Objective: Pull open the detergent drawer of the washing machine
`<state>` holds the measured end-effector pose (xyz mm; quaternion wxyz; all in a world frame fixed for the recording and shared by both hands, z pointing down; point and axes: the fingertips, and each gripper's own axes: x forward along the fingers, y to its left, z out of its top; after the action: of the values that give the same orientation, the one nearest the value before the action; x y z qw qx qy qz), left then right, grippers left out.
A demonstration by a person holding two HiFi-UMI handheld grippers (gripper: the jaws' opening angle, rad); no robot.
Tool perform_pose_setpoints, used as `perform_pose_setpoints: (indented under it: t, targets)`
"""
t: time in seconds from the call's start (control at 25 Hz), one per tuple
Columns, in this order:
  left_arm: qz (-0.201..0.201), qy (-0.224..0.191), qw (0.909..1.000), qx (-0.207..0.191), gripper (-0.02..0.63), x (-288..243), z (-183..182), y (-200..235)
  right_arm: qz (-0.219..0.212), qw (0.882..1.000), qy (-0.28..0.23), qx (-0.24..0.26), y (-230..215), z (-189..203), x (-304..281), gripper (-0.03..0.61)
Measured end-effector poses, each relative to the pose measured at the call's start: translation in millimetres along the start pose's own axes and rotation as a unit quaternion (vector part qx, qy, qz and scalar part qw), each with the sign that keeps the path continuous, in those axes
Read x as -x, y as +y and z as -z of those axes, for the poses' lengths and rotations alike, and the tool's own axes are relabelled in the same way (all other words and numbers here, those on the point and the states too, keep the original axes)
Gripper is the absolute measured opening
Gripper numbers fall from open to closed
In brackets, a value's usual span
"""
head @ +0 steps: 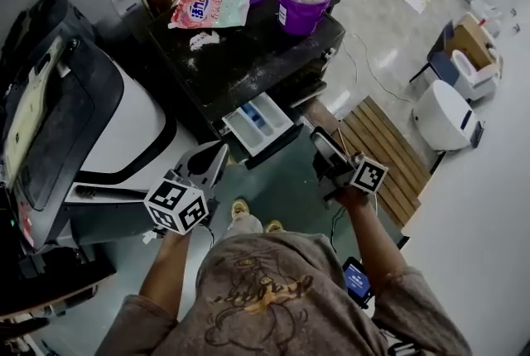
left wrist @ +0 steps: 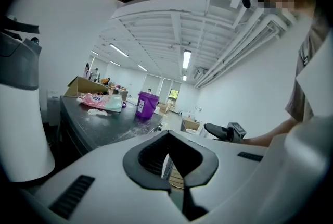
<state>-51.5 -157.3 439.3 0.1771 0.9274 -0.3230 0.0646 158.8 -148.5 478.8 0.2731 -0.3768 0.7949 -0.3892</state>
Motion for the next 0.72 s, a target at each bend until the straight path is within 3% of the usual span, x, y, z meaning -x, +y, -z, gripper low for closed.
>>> perform_pose_setpoints:
  t: [0.16, 0.32, 0.44, 0.56, 0.72]
  targets:
    - [0.013, -0.004, 0.9999, -0.004, 0.021, 1.4, -13.8, -5.3, -0.018, 0.998, 0.045, 0.039, 39.8, 9.1, -14.2, 0.316]
    - [0.026, 0.003, 0.9991, -0.034, 0.021, 5.6, -15.7, -15.0, 0.018, 0.990, 0.102, 0.098, 50.0, 30.9, -13.0, 0.275]
    - [0.033, 0.000, 0.9981, -0.052, 0.021, 8.5, -14.9, -22.7, 0.026, 0.975, 0.116, 0.189, 65.0, 33.2, -10.7, 0.231]
    - [0.033, -0.017, 0.9969, -0.070, 0.021, 11.8, -16.0, -28.0, 0.041, 0.955, 0.094, 0.278, 76.0, 26.5, -4.2, 0.187]
    - [0.023, -0.046, 0.9945, -0.091, 0.021, 15.4, -15.1, -28.6, 0.050, 0.926, 0.086, 0.363, 84.8, 28.0, 4.4, 0.154]
